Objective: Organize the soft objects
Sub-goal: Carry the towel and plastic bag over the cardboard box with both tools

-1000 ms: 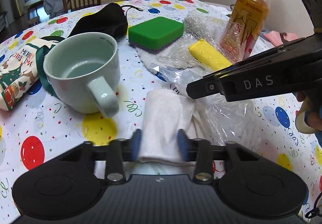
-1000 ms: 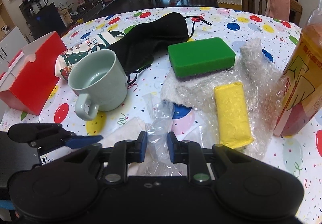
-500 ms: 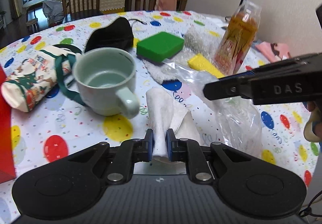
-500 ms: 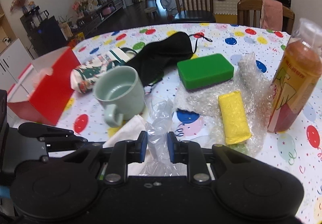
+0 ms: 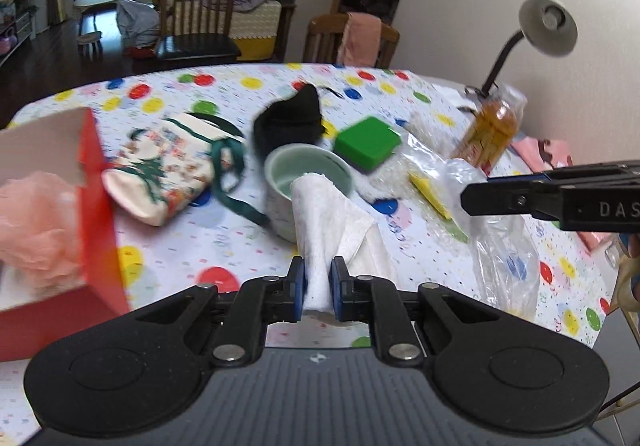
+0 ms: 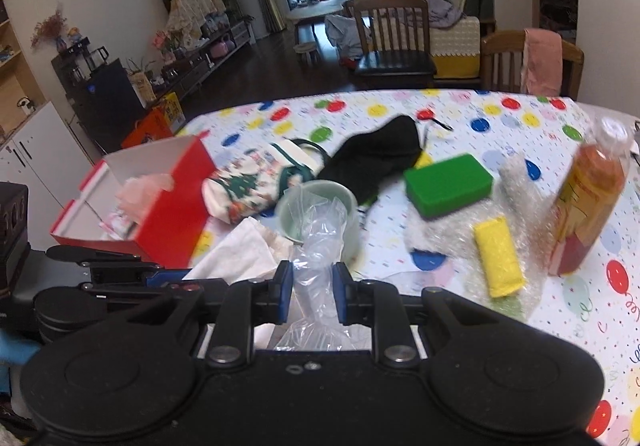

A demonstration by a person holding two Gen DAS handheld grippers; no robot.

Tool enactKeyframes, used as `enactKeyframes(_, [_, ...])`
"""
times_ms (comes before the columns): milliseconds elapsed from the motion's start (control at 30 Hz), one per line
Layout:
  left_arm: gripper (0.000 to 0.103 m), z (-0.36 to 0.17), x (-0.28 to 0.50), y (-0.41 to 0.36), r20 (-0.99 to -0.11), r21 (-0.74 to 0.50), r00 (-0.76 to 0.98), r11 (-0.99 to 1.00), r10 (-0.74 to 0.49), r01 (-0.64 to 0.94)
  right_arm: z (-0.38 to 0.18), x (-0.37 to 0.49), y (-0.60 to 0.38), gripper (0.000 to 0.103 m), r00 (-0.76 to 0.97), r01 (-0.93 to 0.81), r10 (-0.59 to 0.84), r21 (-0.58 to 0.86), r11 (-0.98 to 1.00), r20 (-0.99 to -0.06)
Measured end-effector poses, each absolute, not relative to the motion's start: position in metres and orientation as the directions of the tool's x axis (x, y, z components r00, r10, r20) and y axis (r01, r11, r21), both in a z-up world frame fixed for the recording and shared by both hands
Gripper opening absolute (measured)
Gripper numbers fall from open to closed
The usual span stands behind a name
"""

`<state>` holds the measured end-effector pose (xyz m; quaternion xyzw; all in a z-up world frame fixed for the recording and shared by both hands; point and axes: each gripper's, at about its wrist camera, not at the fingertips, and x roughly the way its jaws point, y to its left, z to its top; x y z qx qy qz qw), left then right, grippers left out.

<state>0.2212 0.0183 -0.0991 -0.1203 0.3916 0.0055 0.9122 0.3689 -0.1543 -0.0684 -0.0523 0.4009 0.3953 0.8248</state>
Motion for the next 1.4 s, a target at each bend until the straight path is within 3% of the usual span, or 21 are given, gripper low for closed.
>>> enactKeyframes(733, [0.014,-0.036,0.152,0.161,-0.671,-0.2,0.74,0.949,0.048,-0.243,-0.016,0.319,-0.007,0.02,0.314,-0.797,0.695,0.218,0.563,-0.647])
enactKeyframes(1400, [0.014,-0.059,0.127,0.295,-0.726,-0.066,0.643,0.905,0.245,-0.42,-0.029,0.308,0.139,0.021,0.272,-0.847,0.701,0.182,0.5,-0.66])
